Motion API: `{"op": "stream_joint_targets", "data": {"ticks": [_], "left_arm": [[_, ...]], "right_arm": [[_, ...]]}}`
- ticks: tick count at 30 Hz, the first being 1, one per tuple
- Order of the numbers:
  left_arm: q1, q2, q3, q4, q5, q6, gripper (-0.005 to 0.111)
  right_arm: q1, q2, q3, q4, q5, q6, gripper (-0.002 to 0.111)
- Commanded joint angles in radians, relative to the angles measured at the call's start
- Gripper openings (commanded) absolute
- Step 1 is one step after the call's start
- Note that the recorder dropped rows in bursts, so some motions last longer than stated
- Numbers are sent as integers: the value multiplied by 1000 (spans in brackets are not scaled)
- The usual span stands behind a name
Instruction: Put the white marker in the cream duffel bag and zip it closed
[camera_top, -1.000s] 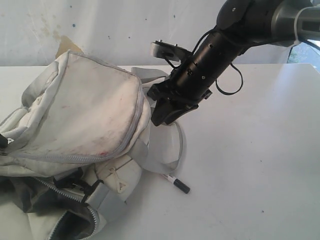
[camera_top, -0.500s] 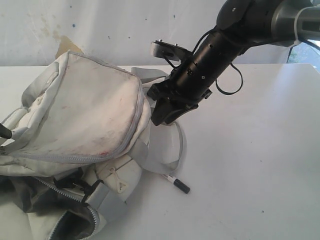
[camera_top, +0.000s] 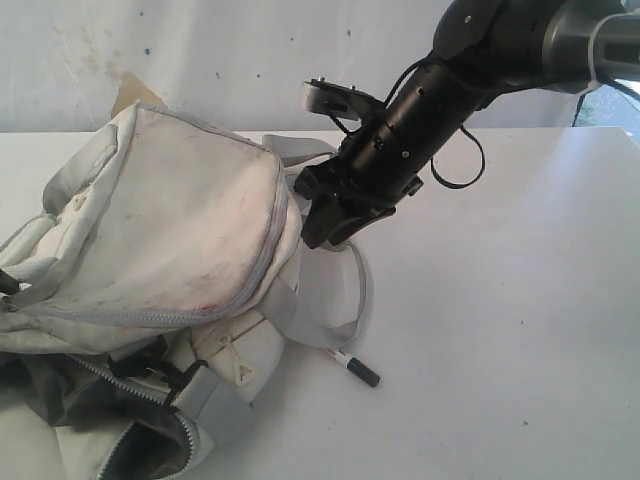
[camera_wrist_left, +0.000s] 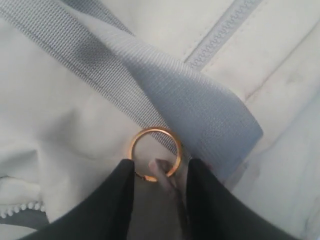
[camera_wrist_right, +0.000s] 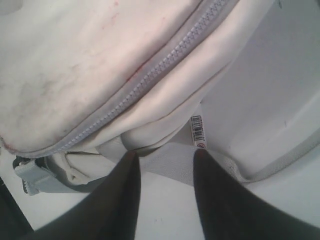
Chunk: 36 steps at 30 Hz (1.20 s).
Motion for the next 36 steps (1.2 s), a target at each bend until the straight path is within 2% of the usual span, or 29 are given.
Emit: {"op": "stream_joint_targets", "data": {"ticks": [1, 5, 10, 15, 19, 24, 27, 31, 36], "left_arm": [[0, -1, 19, -68, -45, 23, 36], [0, -1, 19, -103, -20, 59, 31], [0, -1, 19, -103, -25, 119, 0], [0, -6, 9, -103, -37, 168, 0], [0, -63, -58, -107, -37, 276, 0], [0, -183, -101, -162, -48, 496, 0], [-8, -222, -101, -295, 47, 689, 0], [-116, -253, -99, -300, 150, 1046, 0], [-216, -253, -99, -204, 154, 1188, 0]], "right_arm": [[-3, -8, -6, 2, 0, -4, 34], [-3, -8, -6, 2, 0, -4, 34], [-3, -8, -6, 2, 0, -4, 34], [-3, -8, -6, 2, 16, -4, 34], [-3, -8, -6, 2, 21, -4, 34], [-3, -26, -6, 2, 16, -4, 34], [-3, -39, -6, 2, 12, -4, 33], [-3, -41, -6, 4, 9, -4, 32], [-3, -41, -6, 4, 16, -17, 32]]}}
